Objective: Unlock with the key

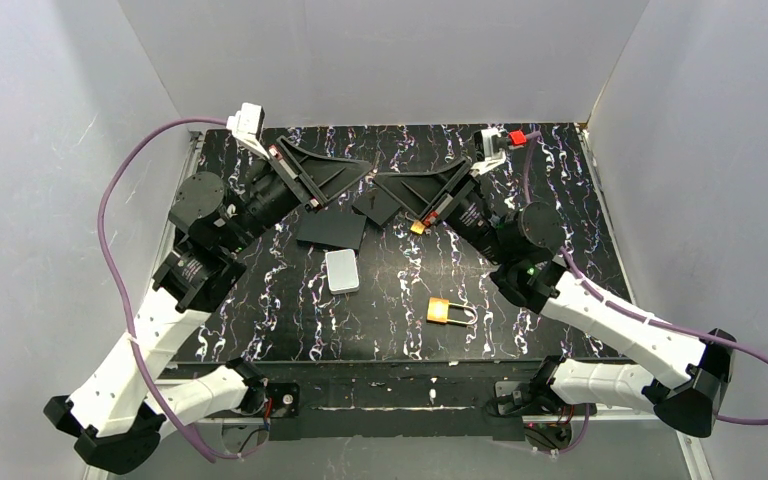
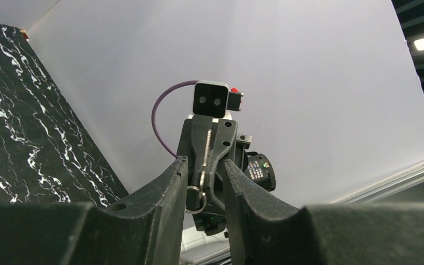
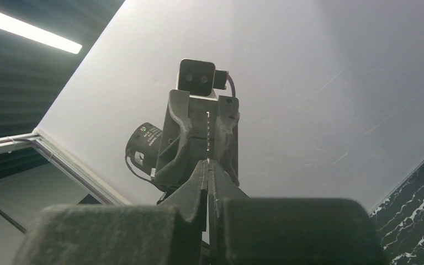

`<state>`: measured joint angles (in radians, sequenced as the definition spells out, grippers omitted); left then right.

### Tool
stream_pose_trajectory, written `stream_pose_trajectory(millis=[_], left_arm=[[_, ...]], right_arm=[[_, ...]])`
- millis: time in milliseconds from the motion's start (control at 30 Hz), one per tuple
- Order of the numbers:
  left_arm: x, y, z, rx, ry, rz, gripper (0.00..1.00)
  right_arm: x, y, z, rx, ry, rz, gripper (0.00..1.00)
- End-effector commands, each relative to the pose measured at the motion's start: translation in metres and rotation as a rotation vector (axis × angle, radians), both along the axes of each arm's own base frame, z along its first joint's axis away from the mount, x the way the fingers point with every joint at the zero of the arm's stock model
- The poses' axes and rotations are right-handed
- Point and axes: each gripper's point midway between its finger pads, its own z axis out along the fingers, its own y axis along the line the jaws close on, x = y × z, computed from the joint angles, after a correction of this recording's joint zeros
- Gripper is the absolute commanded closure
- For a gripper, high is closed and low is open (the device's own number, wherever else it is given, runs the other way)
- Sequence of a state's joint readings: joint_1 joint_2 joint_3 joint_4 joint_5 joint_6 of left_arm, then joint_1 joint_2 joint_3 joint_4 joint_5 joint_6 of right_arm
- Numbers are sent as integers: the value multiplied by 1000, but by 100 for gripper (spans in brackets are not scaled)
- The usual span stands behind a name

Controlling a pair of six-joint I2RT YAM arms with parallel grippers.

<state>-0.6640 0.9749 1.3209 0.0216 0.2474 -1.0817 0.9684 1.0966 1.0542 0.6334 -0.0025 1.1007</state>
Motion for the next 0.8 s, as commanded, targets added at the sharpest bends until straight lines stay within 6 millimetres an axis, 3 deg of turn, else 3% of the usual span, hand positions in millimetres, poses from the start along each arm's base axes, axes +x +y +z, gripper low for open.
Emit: stream_pose_trajectory(millis=[0,567,633,767], left_arm=[[0,-1,1,-18,4,-11,73],[7,-5,-17,-24,76,-5,88],[9,-5,-18,-26,83,-2,98],[12,-3,-19,-33,95,20,100]], right_arm=[[2,-9,9,59,9,-15,99],[5,-9,4,84,35,-18,99],[5,-9,5,89,36,-17,99],[4,-7,4,76,26,-10,99]])
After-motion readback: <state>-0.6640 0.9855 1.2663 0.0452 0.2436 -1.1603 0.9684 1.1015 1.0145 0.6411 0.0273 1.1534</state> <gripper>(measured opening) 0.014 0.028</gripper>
